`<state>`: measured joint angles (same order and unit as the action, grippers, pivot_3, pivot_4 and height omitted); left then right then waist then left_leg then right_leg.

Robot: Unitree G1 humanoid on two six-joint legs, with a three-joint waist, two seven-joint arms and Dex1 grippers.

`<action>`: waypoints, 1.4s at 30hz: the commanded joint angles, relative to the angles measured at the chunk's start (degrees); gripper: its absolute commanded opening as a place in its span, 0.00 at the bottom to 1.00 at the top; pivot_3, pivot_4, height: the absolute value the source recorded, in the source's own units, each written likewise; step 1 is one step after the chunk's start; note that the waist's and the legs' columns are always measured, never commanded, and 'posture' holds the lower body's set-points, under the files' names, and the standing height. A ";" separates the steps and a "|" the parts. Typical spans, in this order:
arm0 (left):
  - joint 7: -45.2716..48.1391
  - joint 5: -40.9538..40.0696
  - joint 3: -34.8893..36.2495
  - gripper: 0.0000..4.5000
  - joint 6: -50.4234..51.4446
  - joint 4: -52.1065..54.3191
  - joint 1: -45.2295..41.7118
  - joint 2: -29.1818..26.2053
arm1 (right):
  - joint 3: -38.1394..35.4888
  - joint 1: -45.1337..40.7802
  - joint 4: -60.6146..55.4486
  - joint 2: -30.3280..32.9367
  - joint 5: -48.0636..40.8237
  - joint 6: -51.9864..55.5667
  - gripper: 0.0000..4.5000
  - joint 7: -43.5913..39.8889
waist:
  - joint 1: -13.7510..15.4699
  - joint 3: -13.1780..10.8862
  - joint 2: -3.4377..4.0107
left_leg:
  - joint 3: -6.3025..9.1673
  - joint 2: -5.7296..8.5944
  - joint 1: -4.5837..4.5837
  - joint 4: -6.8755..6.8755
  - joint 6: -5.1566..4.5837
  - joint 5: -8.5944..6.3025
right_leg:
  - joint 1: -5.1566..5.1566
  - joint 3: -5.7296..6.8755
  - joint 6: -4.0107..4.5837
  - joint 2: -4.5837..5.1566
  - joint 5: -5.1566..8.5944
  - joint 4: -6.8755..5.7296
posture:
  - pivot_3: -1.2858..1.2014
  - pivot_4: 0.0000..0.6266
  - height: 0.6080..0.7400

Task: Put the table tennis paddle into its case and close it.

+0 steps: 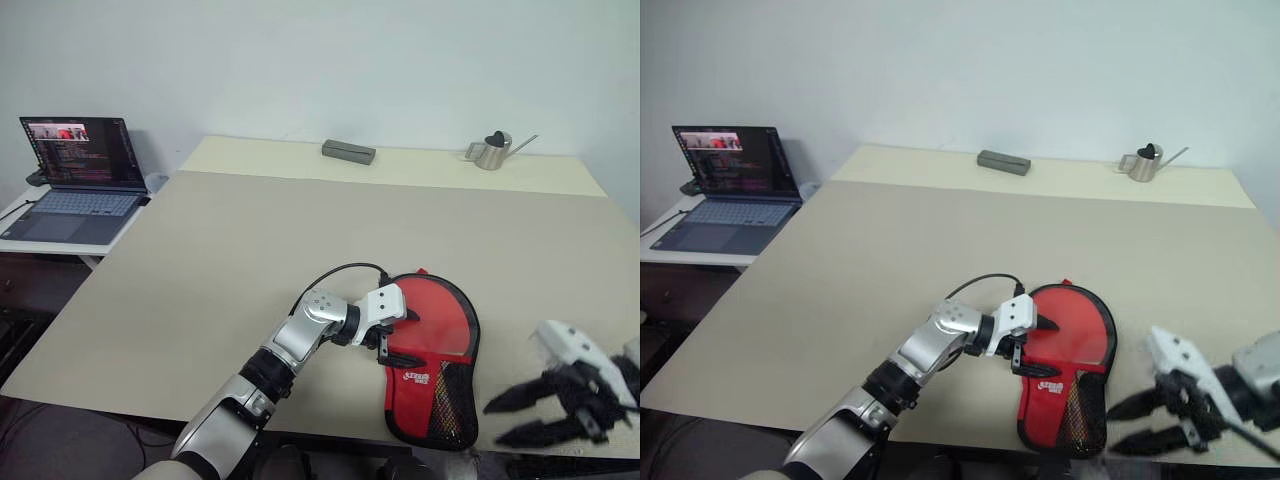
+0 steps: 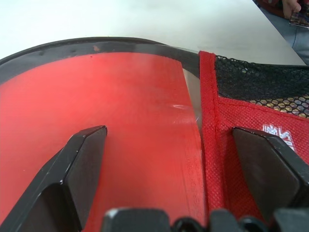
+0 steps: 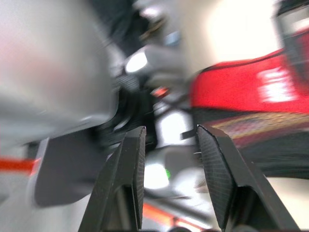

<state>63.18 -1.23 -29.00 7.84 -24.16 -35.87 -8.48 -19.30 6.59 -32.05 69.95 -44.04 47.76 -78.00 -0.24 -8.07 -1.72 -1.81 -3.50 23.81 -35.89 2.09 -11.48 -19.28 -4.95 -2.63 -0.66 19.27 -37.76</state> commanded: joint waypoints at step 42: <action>-18.45 -23.39 38.65 1.00 27.49 41.61 12.52 -27.66 | 16.50 -46.89 61.31 -25.00 25.96 -30.16 0.42 8.83 | -1.10 -1.23 0.68 | -0.16 -0.10 0.64 -0.08 0.00 0.01 | -0.83 -0.01 0.24 0.23 -0.18 -0.45 | 0.52 0.24 1.00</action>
<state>44.36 -24.91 10.34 37.00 17.35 -22.38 -35.31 -0.57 -41.07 33.13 43.40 -17.01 16.52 -69.61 -1.34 -9.30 -1.04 -1.97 -3.60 24.44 -35.96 2.09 -11.47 -20.11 -4.94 -2.39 -0.44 19.09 -38.22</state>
